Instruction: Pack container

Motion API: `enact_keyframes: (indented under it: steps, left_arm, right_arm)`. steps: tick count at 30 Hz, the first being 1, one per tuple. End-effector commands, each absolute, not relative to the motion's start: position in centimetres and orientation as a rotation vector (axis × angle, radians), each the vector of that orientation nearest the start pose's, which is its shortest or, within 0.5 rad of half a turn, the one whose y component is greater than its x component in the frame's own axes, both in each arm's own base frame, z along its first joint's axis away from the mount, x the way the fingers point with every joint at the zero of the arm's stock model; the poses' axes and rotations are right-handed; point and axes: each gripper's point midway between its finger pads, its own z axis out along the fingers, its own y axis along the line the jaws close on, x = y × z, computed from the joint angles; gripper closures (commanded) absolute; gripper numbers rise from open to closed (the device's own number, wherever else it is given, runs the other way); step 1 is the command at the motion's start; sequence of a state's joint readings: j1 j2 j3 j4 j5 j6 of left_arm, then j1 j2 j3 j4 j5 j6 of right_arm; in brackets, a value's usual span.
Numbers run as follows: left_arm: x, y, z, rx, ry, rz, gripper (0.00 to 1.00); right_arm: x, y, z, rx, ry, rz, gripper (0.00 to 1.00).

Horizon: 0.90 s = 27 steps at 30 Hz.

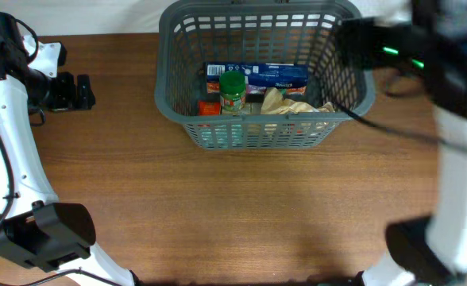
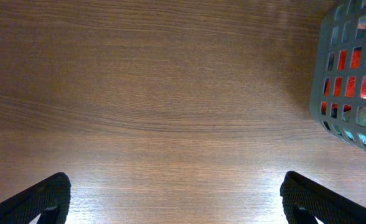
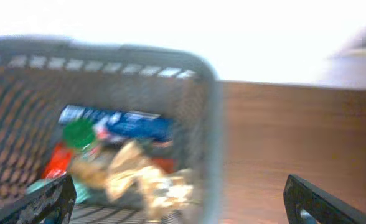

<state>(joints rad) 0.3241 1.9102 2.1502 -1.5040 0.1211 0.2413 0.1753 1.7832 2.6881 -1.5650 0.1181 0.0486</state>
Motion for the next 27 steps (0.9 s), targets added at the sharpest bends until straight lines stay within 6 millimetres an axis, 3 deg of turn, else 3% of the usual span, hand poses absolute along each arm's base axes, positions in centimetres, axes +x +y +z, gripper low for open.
enact_keyframes:
  steps: [1, 4, 9, 24, 27]
  left_arm:
    - [39.1, 11.0, 24.3, -0.116, 2.818, -0.062, 0.01]
    - [39.1, 11.0, 24.2, -0.116, 2.818, -0.062, 0.01]
    - [39.1, 11.0, 24.2, -0.116, 2.818, -0.062, 0.01]
    - [39.1, 11.0, 24.2, -0.116, 2.818, -0.062, 0.01]
    - [39.1, 11.0, 24.3, -0.116, 2.818, -0.062, 0.01]
  right_arm:
    - [33.7, 0.5, 48.3, 0.044, 2.135, -0.145, 0.01]
    - [31.8, -0.8, 49.0, 0.083, 2.121, -0.167, 0.01]
    - [29.8, -1.4, 48.3, 0.09, 2.164, -0.182, 0.01]
    - [29.9, -1.4, 47.9, 0.088, 2.182, -0.187, 0.01]
    - [29.8, -2.4, 48.1, 0.09, 2.176, -0.266, 0.01]
